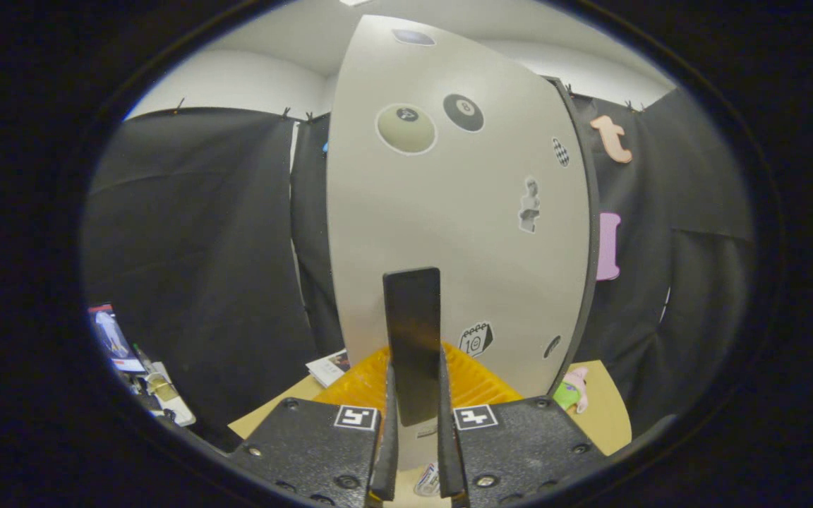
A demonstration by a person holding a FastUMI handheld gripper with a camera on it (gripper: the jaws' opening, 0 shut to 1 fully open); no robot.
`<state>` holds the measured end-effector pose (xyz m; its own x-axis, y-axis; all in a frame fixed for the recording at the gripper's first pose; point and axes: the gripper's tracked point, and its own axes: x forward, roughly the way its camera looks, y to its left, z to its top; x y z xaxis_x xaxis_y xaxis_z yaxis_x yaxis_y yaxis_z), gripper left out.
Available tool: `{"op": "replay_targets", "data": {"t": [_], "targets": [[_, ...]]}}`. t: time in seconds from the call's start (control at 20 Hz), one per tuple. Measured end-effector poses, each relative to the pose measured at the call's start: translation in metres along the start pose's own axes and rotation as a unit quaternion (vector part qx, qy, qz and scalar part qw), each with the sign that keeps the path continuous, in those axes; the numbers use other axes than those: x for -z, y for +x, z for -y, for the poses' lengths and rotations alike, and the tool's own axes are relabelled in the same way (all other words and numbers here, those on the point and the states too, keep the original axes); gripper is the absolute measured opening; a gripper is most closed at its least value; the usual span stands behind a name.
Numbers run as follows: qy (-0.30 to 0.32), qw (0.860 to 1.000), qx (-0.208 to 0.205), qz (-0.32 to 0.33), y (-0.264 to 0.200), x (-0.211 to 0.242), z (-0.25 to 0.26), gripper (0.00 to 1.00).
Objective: Open the shoe cabinet door, grab the shoes and put them into the shoe cabinet, then close the shoe cabinet door.
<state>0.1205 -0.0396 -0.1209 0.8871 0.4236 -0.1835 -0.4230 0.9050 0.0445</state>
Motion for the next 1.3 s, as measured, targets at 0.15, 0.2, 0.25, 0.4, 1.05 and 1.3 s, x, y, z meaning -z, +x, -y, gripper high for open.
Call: {"op": "replay_targets", "data": {"t": [0.15,0.2,0.25,0.4,1.05,1.3], "targets": [[-0.003,1.000,0.013,-0.006,-0.019,0.001,0.014,0.25],[-0.002,1.000,0.020,-0.008,-0.025,0.003,0.017,0.25],[0.000,0.999,0.031,-0.009,-0.030,0.003,0.022,0.25],[-0.018,0.997,0.078,-0.015,-0.036,0.005,0.044,0.25],[0.009,0.980,0.200,0.002,-0.063,0.003,0.101,0.15],[0.052,0.975,0.215,-0.003,-0.065,0.003,0.102,0.15]]}}
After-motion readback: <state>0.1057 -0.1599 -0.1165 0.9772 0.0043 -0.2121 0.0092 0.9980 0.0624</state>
